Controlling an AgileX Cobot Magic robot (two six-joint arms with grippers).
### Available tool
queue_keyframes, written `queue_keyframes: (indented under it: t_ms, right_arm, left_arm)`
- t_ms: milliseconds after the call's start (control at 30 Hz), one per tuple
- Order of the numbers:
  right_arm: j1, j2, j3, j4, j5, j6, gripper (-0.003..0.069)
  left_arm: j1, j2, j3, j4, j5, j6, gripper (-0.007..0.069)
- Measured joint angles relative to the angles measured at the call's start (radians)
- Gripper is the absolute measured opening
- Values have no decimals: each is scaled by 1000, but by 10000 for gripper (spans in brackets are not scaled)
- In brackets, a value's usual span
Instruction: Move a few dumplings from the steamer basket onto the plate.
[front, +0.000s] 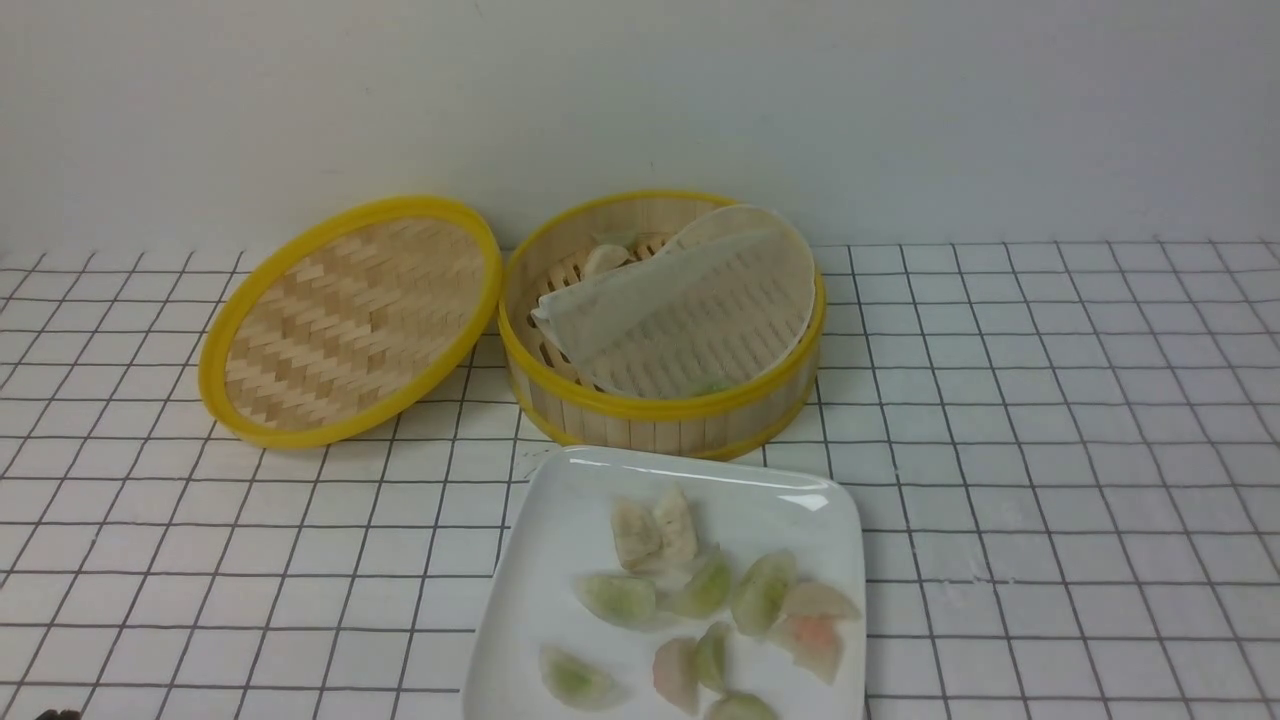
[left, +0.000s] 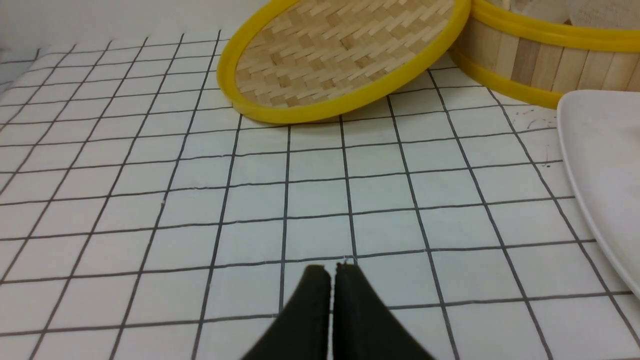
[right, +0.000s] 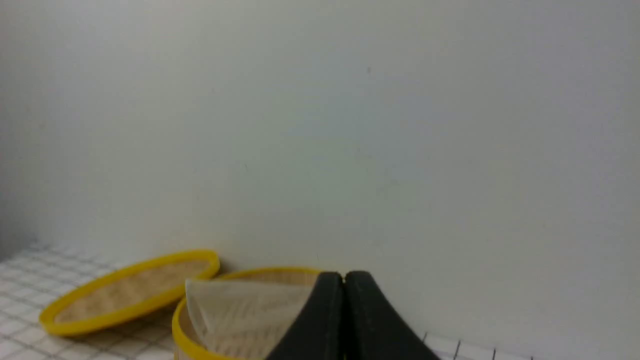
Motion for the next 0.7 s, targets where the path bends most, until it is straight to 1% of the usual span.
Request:
queue_keyframes:
  t_ms: [67, 100, 267, 333, 367, 400, 467, 700]
  right_arm:
    - [-22, -32, 46, -1, 26, 1, -15]
    - [-53, -50, 71, -1, 47, 4, -15]
    - [-286, -118, 207, -1, 133, 37, -15]
    - [-392, -124, 265, 0, 167, 69, -15]
    - [-407, -124, 268, 2, 173, 76, -15]
    - [-447, -124, 276, 4, 185, 98, -15]
    - [-472, -124, 276, 4, 187, 116, -15]
    - [-477, -124, 276, 4, 188, 127, -15]
  left_arm:
    - [0, 0, 0, 0, 0, 0, -6]
    - [0, 0, 0, 0, 0, 0, -6]
    - [0, 0, 0, 0, 0, 0, -6]
    - [0, 0, 0, 0, 0, 0, -6]
    - [0, 0, 0, 0, 0, 0, -6]
    - [0, 0, 0, 0, 1, 0, -6]
    - [0, 0, 0, 0, 1, 0, -6]
    - [0, 0, 0, 0, 1, 0, -6]
